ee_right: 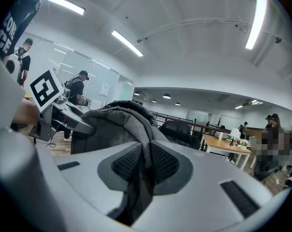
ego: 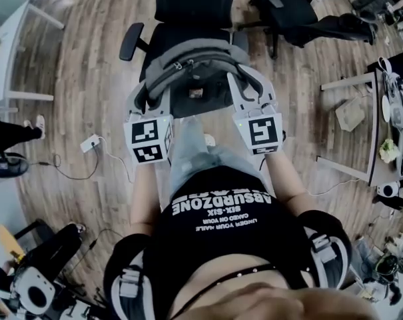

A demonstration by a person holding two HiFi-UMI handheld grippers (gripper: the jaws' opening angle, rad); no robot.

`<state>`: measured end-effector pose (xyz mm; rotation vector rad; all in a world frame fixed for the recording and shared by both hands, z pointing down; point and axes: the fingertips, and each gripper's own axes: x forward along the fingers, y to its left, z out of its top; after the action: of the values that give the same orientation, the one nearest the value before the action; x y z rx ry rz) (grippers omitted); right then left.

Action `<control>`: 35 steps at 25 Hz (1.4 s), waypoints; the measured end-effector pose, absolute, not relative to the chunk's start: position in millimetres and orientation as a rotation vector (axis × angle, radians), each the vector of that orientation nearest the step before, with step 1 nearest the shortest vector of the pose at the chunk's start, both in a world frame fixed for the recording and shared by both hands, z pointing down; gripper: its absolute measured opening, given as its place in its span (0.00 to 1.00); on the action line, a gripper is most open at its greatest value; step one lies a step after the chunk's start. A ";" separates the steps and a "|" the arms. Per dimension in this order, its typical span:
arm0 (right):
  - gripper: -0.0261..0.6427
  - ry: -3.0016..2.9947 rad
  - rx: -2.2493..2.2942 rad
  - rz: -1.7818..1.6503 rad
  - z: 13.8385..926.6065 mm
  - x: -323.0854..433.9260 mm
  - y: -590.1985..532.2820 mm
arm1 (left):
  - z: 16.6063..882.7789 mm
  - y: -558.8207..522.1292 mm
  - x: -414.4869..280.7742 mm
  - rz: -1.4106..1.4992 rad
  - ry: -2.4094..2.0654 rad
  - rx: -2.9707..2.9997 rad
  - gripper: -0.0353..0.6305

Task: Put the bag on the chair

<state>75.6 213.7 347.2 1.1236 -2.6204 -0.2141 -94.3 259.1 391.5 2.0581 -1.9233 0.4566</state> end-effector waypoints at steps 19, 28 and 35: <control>0.14 -2.500 1.027 -0.016 401.1 15.0 101.2 | 440.1 146.5 -153.4 0.524 -1.749 2.073 0.32; 0.14 -2.453 1.066 0.034 406.1 -3.8 54.0 | 444.6 92.3 -174.6 0.554 -1.682 2.115 0.32; 0.14 -2.430 1.141 0.054 400.2 -18.1 15.8 | 439.2 46.8 -190.5 0.552 -1.622 2.170 0.32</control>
<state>-18.1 15.8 400.2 1.1407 -2.4302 0.0536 -190.5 46.8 439.2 2.1701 -1.6220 0.5521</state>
